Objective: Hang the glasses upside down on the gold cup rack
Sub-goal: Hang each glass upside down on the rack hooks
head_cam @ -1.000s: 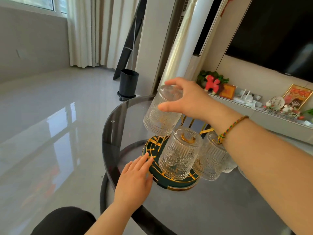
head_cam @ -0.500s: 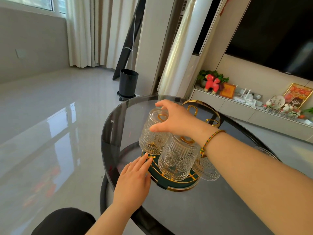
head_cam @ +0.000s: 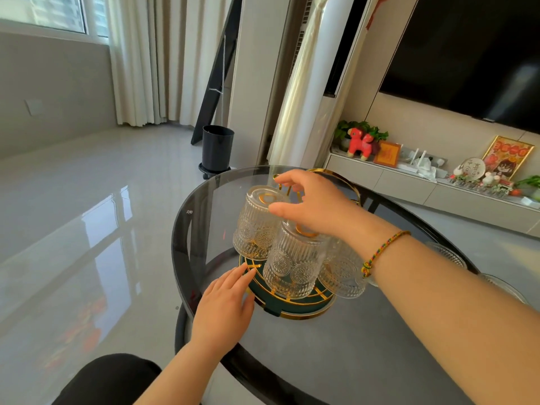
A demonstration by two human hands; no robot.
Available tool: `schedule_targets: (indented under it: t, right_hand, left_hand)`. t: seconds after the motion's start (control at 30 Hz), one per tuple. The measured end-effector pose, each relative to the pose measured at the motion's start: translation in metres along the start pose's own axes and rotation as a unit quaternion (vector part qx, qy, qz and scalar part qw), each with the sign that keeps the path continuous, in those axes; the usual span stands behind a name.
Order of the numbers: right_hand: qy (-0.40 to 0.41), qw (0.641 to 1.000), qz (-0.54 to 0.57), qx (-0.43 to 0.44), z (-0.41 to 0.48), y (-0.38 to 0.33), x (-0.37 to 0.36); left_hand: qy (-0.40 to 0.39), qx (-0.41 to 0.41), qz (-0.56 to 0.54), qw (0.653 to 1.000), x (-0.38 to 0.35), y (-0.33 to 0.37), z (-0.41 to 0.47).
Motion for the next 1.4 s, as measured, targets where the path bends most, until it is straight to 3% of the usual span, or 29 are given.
schedule_targets:
  t: [0.17, 0.3, 0.37, 0.53, 0.7, 0.9, 1.03, 1.2, 1.4]
  right_hand:
    - [0.09, 0.993, 0.052, 0.054, -0.048, 0.018, 0.025]
    - [0.19, 0.974, 0.11, 0.049, -0.087, 0.055, 0.032]
    - [0.23, 0.963, 0.135, 0.024, -0.105, 0.081, 0.03]
    - [0.29, 0.93, 0.201, -0.099, -0.138, 0.157, 0.002]
    - [0.253, 0.909, 0.271, -0.191, -0.148, 0.199, -0.046]
    - [0.219, 0.905, 0.272, -0.242, -0.135, 0.22, -0.069]
    - [0.215, 0.909, 0.282, -0.219, -0.119, 0.23, -0.064]
    - [0.256, 0.888, 0.307, -0.227, -0.105, 0.237, -0.066]
    - [0.283, 0.875, 0.271, -0.284, -0.093, 0.244, -0.07]
  left_hand:
    - [0.021, 0.013, -0.04, 0.999, 0.005, 0.005, -0.014]
    - [0.134, 0.069, -0.232, 0.961, 0.029, 0.013, -0.032]
    - [0.185, 0.067, -0.269, 0.943, 0.051, 0.028, -0.034]
    - [0.193, -0.07, -0.182, 0.962, 0.097, 0.1, -0.016]
    - [0.14, -0.127, -0.054, 0.981, 0.096, 0.168, 0.026]
    - [0.04, -0.069, 0.111, 0.991, 0.075, 0.195, 0.079]
    - [0.077, -0.019, 0.112, 0.991, 0.068, 0.201, 0.093]
    - [0.152, 0.026, 0.118, 0.981, 0.063, 0.203, 0.097]
    - [0.227, 0.071, -0.05, 0.97, 0.065, 0.188, 0.092]
Point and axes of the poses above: each hand's wrist, its own z-axis towards the middle knuckle, its own x-axis out of the back of the hand, y = z × x, the point moved 3 cm from there along z, towards the middle knuckle, and after that the axes turned 14 degrees about -y, right-handed, at the moved point
